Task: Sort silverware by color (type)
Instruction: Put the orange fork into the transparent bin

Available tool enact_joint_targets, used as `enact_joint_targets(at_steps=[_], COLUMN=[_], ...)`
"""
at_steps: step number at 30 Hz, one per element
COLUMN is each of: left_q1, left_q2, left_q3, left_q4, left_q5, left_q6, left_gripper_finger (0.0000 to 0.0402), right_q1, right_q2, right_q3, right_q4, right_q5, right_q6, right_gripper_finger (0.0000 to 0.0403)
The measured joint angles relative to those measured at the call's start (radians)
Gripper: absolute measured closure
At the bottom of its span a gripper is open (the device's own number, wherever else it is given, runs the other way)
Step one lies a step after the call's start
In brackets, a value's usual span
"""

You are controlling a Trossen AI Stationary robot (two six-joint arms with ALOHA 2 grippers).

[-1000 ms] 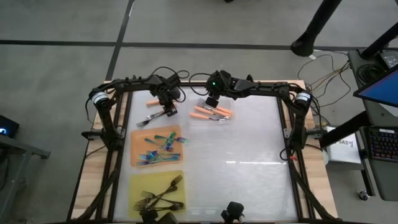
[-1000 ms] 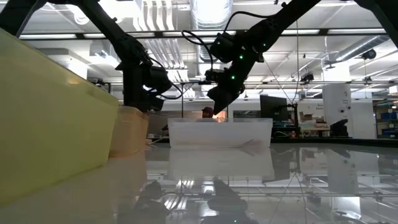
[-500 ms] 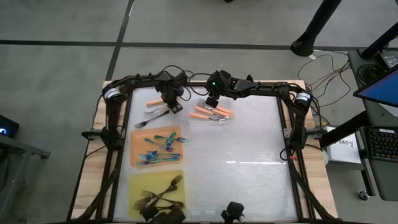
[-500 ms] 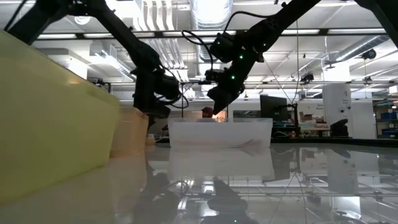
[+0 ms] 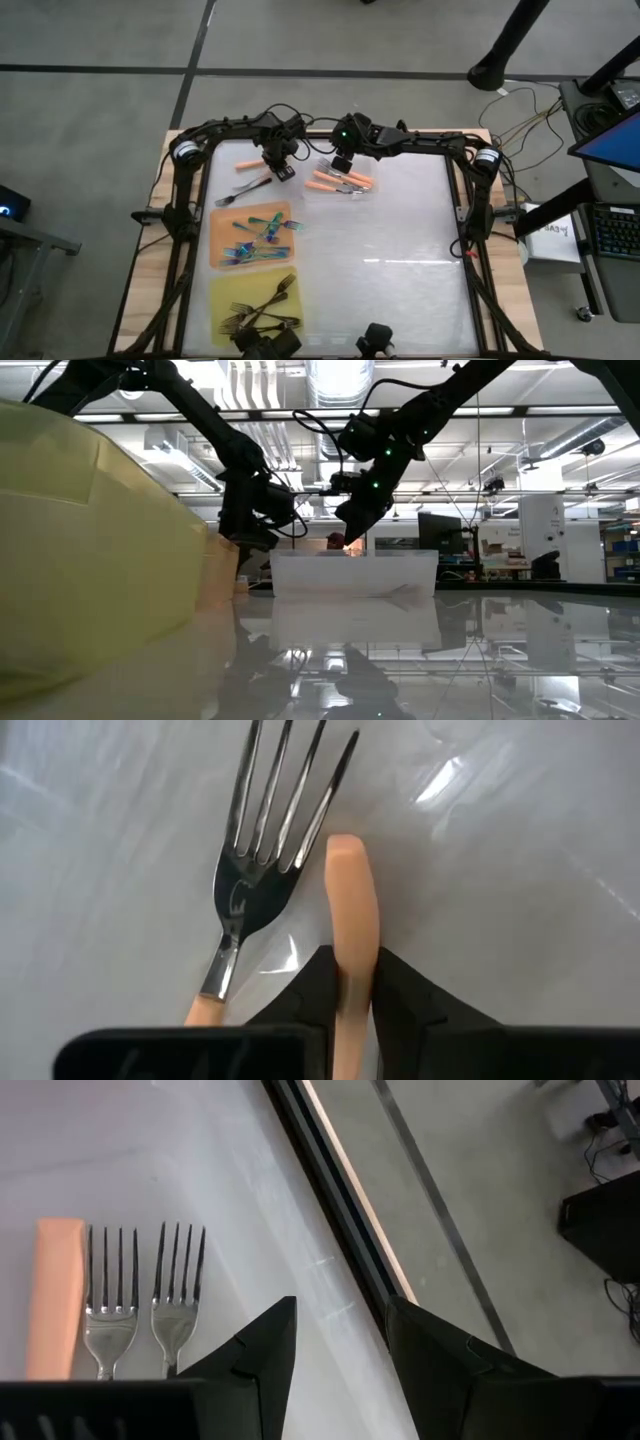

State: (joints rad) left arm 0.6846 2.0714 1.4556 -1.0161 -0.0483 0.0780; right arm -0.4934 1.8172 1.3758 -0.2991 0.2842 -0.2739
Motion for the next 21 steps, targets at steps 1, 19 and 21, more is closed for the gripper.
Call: enact_joint_targets(at_steps=[1,19,21], left_q1=[0.000,-0.016,-0.030], left_q2=[-0.001,-0.224,-0.249], left_q3=[-0.001,0.006,0.006], left_q4=[0.000,0.134,0.208], left_q5=[0.001,0.085,0.141], left_q6=[0.000,-0.014,-0.020], left_gripper_finger=[0.0377,0.0377,0.0377], right_q1=[0.000,-0.015,-0.024], right_q2=[0.000,-0.077,-0.106], right_q3=[0.000,0.029,0.029], right_q4=[0.000,-0.021,-0.022], right_q5=[0.000,0.144,0.188], right_q6=[0.000,-0.116,-0.142], right_gripper_finger=[0.0255,0.0255,0.0255])
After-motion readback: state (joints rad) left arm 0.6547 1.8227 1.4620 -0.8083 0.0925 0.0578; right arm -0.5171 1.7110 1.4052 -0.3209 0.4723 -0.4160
